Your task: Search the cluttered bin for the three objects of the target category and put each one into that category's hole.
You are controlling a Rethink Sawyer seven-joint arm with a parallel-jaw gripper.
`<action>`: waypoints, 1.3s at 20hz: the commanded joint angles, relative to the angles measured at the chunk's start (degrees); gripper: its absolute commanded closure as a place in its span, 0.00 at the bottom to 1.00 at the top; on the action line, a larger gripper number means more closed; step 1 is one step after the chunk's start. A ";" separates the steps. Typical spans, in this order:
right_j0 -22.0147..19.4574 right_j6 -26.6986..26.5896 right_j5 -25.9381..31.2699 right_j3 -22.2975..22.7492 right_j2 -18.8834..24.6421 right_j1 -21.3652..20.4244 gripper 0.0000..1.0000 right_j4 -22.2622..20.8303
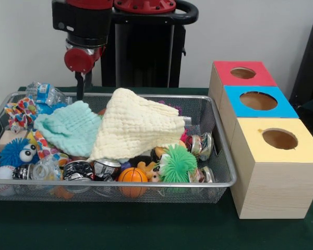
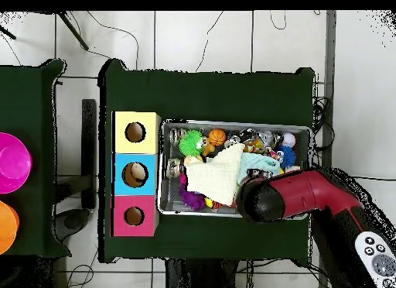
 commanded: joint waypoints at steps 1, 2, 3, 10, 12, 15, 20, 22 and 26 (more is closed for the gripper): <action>-3.52 -20.80 -0.83 7.61 10.14 -2.96 0.00 -0.83; -4.17 -20.04 -0.72 8.85 10.64 -3.16 0.00 -0.05; -4.42 -18.69 -0.52 9.80 10.40 -3.19 0.00 0.23; -8.04 -11.31 -2.94 16.01 7.94 -5.21 0.00 -1.56; -9.93 -12.57 -2.93 16.86 8.37 -4.89 0.00 -1.83; -11.32 -12.85 -2.61 18.28 8.70 -5.38 0.00 -2.55; -15.69 -15.23 -2.71 19.66 9.47 -6.10 0.00 -4.96; -17.28 -15.31 -2.93 19.61 8.93 -5.56 0.00 -6.71; -17.73 -10.54 -2.84 17.45 5.25 -2.89 0.00 -11.48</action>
